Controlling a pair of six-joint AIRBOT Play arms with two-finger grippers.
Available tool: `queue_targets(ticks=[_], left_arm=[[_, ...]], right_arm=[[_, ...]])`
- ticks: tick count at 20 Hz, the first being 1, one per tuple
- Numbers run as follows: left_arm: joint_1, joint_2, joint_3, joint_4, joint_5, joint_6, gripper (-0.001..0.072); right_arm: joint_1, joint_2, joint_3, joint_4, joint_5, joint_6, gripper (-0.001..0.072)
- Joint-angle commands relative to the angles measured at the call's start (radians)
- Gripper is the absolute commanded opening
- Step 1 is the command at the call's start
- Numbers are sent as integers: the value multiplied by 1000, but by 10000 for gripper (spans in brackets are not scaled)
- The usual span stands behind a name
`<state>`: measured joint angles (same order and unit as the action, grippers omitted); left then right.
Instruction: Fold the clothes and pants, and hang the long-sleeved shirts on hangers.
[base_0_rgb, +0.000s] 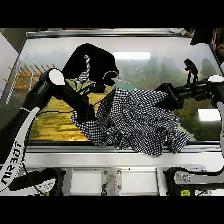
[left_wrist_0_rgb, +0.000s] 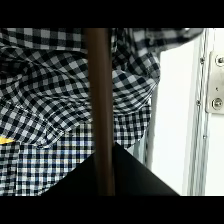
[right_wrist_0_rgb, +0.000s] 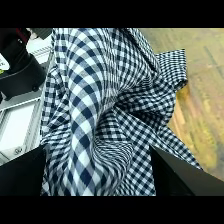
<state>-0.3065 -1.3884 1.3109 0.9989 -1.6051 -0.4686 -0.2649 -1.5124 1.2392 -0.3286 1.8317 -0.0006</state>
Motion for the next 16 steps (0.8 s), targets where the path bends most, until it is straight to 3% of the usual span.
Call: queue_targets(ticks=[1,16], left_arm=[[0,-1,1,0,0,0,10],[0,-1,1,-5,0,0,10]], right_arm=[[26,-5,-1,1,-2,-3,689],[36,-5,-1,2,2,15,689]])
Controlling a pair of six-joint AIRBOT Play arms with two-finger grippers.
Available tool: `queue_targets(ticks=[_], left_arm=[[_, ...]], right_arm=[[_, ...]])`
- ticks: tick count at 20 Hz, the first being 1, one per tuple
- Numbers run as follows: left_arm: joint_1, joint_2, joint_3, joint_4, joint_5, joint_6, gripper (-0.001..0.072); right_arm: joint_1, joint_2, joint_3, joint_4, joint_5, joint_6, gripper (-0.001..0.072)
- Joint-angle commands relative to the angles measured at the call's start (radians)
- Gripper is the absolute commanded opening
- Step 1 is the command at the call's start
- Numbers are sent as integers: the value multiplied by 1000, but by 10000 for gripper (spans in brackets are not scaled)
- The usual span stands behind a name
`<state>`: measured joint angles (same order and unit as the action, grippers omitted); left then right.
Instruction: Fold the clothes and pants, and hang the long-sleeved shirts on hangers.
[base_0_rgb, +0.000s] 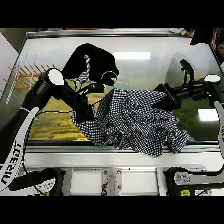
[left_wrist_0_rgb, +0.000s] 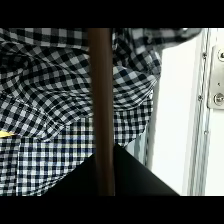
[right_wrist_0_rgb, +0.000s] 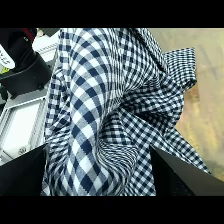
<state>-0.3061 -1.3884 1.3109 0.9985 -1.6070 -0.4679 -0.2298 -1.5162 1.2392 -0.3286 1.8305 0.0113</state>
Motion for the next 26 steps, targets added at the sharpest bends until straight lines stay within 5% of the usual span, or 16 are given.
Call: queue_targets(ticks=[1,5,8,17,18,19,20,26], left_arm=[[-1,-1,1,-5,2,0,10],[-1,-1,1,-5,2,0,10],[-1,-1,1,-5,2,0,10],[0,-1,1,-2,21,-1,13],[0,-1,1,3,19,-1,61],[0,-1,1,4,17,-7,323],[0,-1,1,4,24,-48,510],[1,2,1,5,24,-212,508]], right_arm=[[1,-1,-1,1,3,3,689],[1,-1,-1,1,3,3,657],[1,-1,-1,1,3,3,20],[1,-1,-1,1,2,3,12],[1,-1,-1,1,2,3,11],[1,-1,-1,1,0,3,11],[1,-1,-1,2,-1,3,11],[0,-1,-1,2,-27,5,9]])
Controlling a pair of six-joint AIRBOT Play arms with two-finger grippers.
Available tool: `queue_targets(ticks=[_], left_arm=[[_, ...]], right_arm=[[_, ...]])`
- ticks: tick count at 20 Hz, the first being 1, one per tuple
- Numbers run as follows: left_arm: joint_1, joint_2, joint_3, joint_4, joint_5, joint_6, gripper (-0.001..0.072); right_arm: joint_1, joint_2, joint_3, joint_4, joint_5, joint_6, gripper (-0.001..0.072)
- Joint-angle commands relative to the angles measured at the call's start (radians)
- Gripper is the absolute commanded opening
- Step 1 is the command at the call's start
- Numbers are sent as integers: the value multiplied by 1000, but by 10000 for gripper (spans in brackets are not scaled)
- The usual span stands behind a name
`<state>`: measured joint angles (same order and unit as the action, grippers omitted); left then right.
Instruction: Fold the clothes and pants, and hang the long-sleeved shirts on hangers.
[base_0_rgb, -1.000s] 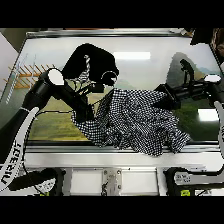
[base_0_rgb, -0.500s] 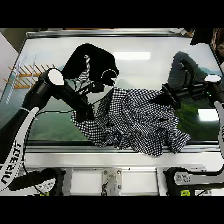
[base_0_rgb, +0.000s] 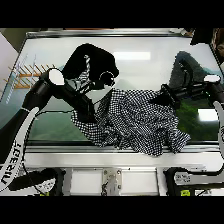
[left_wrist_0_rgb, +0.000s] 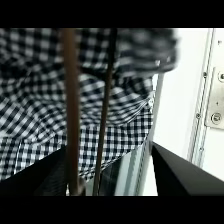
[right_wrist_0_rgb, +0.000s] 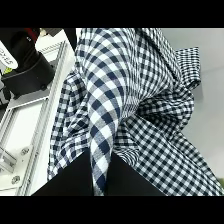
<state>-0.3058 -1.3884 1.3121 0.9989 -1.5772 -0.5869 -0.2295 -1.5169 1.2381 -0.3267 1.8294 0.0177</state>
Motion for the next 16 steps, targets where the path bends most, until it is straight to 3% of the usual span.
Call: queue_targets(ticks=[1,4,9,16], left_arm=[[0,2,0,4,-21,-135,508],[0,2,0,5,-51,-219,507],[0,2,0,4,-29,-226,507],[80,3,0,-19,-18,-312,508]], right_arm=[[0,0,0,2,-33,-2,9],[0,0,0,33,-46,17,8],[0,0,0,93,-45,16,6],[0,0,0,110,-45,25,5]])
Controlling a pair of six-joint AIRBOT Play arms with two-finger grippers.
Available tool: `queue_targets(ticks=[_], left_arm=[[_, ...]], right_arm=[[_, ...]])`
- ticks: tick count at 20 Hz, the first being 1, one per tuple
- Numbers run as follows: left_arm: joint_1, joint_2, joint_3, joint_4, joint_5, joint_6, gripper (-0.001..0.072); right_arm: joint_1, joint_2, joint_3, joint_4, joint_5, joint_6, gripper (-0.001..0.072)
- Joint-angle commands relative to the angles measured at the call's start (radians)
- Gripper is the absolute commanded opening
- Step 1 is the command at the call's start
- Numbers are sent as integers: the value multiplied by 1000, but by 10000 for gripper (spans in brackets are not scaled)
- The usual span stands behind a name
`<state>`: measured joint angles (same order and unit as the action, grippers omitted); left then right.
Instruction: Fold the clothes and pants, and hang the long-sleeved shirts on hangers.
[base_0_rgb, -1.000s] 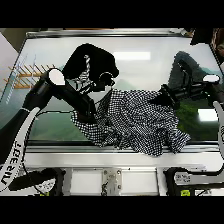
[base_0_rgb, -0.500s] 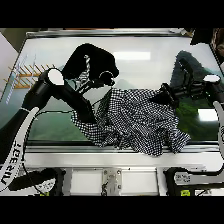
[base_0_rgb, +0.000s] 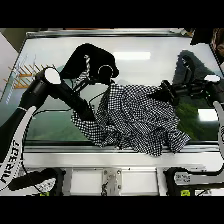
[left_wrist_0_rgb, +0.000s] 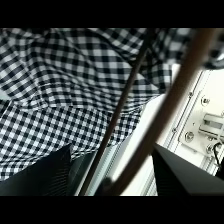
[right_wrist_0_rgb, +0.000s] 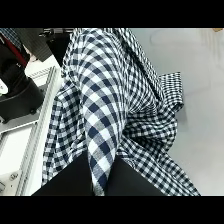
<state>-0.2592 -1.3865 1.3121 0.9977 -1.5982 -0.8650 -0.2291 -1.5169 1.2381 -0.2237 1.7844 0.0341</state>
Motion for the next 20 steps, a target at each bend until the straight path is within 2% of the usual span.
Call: queue_targets(ticks=[1,2,3,10,11,13,18,20], left_arm=[[48,3,1,-42,3,-34,509],[60,5,1,-60,1,-34,521],[72,11,1,-69,3,-42,637],[243,152,2,-73,145,-129,639],[277,171,2,-72,150,-144,621],[362,212,-20,-69,185,-202,619],[544,354,-369,-94,433,-362,620],[545,365,-515,-224,477,-354,620]], right_arm=[[0,0,0,2,0,17,5],[0,0,0,-4,-1,19,5],[0,0,0,-3,-1,19,5],[0,0,0,2,-34,27,5],[-1,1,1,4,-34,39,5],[-5,8,1,5,-34,65,5],[-39,61,1,76,-60,76,5],[-37,79,1,76,-101,95,5]])
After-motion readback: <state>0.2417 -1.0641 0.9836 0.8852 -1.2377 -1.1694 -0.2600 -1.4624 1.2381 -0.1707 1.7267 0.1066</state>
